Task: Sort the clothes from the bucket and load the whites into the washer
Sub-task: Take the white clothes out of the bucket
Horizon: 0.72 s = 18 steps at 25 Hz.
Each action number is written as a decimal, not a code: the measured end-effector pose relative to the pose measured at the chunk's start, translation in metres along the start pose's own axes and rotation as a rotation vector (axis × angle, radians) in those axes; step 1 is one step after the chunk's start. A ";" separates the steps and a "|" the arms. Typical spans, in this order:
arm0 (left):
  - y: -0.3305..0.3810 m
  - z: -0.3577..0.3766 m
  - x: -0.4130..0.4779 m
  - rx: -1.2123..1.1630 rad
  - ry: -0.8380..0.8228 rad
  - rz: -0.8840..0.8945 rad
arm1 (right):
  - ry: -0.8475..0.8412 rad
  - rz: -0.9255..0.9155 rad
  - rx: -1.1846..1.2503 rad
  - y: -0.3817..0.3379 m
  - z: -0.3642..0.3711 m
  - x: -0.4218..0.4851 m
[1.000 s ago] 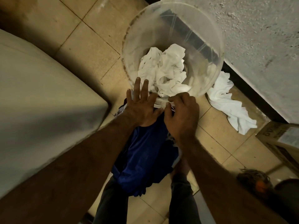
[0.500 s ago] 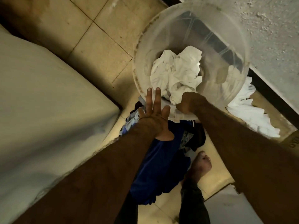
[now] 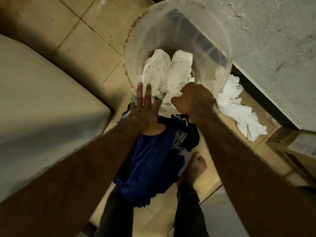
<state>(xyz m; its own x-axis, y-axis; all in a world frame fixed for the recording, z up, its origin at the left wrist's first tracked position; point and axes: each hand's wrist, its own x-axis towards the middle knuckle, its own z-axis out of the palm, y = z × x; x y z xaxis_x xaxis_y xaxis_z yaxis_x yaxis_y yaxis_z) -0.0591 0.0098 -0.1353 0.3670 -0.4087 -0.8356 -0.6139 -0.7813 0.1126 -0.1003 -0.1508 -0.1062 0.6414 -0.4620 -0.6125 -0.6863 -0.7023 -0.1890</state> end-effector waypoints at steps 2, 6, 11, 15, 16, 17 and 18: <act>-0.001 0.007 -0.007 -0.156 0.206 0.033 | 0.029 0.027 0.137 0.009 -0.012 -0.020; 0.022 0.014 -0.026 -0.406 0.548 -0.035 | 0.009 -0.007 0.715 0.018 -0.036 -0.072; 0.043 -0.003 -0.035 -1.000 0.538 0.088 | -0.195 0.038 1.629 0.023 -0.063 -0.130; 0.045 -0.031 -0.057 -1.827 0.259 0.260 | -0.209 -0.012 2.141 0.041 -0.068 -0.146; 0.048 -0.038 -0.058 -1.868 0.288 0.186 | -0.179 0.009 2.160 0.046 -0.067 -0.143; 0.052 -0.043 -0.061 -1.879 0.355 0.092 | -0.153 0.058 2.152 0.051 -0.063 -0.140; 0.055 -0.047 -0.067 -1.893 0.376 0.035 | -0.139 0.091 2.128 0.049 -0.058 -0.137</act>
<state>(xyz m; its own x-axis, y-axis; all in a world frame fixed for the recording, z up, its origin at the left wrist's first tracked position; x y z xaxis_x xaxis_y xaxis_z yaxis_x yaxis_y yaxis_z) -0.0842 -0.0281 -0.0479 0.6405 -0.2964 -0.7085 0.7216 -0.0833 0.6872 -0.2016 -0.1531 0.0124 0.6378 -0.3479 -0.6872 -0.0125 0.8874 -0.4608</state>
